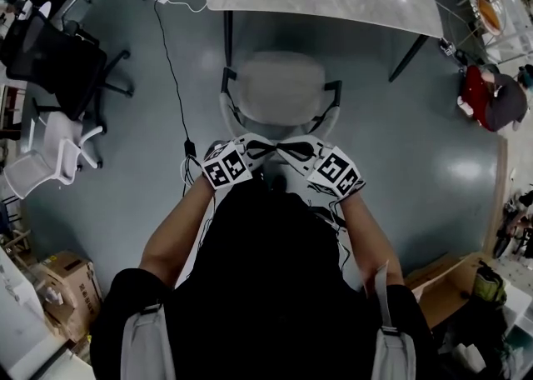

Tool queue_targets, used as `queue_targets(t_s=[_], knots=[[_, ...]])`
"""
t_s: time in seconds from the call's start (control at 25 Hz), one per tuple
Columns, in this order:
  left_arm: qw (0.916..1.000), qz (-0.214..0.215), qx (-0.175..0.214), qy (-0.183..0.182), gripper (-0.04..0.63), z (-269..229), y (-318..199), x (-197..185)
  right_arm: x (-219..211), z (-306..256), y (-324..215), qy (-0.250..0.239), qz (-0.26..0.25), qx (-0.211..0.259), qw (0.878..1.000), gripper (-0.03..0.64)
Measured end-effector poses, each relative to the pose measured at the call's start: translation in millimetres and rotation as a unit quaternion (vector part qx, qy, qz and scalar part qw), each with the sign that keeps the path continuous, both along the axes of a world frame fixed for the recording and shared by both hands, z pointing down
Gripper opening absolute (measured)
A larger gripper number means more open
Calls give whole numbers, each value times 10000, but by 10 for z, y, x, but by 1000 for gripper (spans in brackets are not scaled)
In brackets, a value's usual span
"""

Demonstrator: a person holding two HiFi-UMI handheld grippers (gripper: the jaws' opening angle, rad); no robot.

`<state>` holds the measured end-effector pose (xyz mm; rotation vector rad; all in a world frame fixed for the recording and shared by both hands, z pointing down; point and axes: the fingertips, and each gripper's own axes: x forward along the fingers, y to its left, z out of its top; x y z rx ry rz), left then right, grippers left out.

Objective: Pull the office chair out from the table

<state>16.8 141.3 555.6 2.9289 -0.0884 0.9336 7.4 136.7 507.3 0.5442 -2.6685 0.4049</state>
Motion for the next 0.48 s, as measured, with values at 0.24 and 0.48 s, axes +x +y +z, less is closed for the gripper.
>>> queue_targets(t_s=[0.24,0.48], knots=[[9953,-316,98,914,11,-712,28,75,107,-872,64,-1362,203,432,9895,18],[9811,-587,135,1840,11,-1405,94,-63,278,-1480,210,-2224,570,735,9705,18]])
